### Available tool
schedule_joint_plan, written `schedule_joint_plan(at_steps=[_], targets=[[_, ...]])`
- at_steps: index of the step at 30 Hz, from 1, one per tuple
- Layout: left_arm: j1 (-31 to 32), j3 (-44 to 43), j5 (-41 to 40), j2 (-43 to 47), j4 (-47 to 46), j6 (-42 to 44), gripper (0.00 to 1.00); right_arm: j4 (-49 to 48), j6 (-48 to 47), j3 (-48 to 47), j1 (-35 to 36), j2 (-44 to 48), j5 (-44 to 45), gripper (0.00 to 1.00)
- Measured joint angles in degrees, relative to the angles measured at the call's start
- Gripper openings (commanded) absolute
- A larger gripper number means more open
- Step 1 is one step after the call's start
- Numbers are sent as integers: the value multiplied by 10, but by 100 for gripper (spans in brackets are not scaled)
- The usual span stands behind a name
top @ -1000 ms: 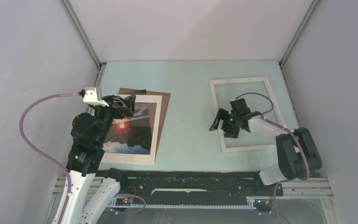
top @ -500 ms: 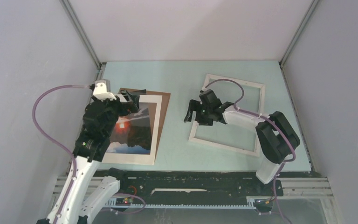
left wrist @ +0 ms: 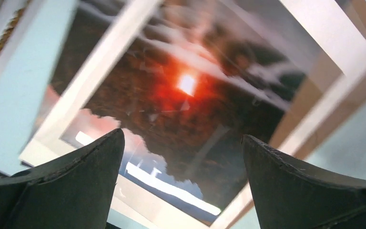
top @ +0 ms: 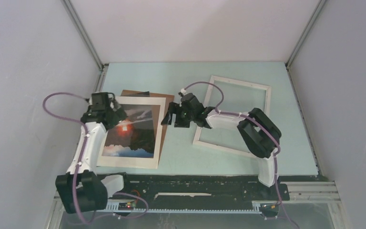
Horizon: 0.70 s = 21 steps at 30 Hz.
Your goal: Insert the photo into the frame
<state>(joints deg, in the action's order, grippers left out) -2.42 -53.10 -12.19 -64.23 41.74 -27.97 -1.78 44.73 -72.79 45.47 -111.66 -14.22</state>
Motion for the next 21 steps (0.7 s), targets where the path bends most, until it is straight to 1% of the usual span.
schedule_joint_plan(at_steps=[3, 4, 6, 9, 11, 14, 19, 21], targets=[[-90, 0, 18, -18, -3, -18, 100, -33, 25, 0, 6, -34, -37, 88], [-110, 0, 24, -26, -6, -24, 100, -45, 36, 0, 5, -47, -54, 87], [-129, 0, 31, -44, -16, -35, 100, -55, 52, -1, -2, -67, -83, 87], [-146, 0, 53, -84, -40, -53, 100, -63, 58, -3, -28, -82, -95, 87], [-154, 0, 69, -106, -69, -62, 100, -54, 44, -24, -40, -89, -88, 87], [-158, -18, 61, -136, -87, -59, 100, -40, 28, -78, -57, -110, -84, 83], [-160, -133, 50, -271, -113, -24, 100, -37, 20, -92, -60, -119, -84, 81], [-161, -155, 58, -317, -125, -16, 100, -34, 19, -95, -59, -124, -84, 80]])
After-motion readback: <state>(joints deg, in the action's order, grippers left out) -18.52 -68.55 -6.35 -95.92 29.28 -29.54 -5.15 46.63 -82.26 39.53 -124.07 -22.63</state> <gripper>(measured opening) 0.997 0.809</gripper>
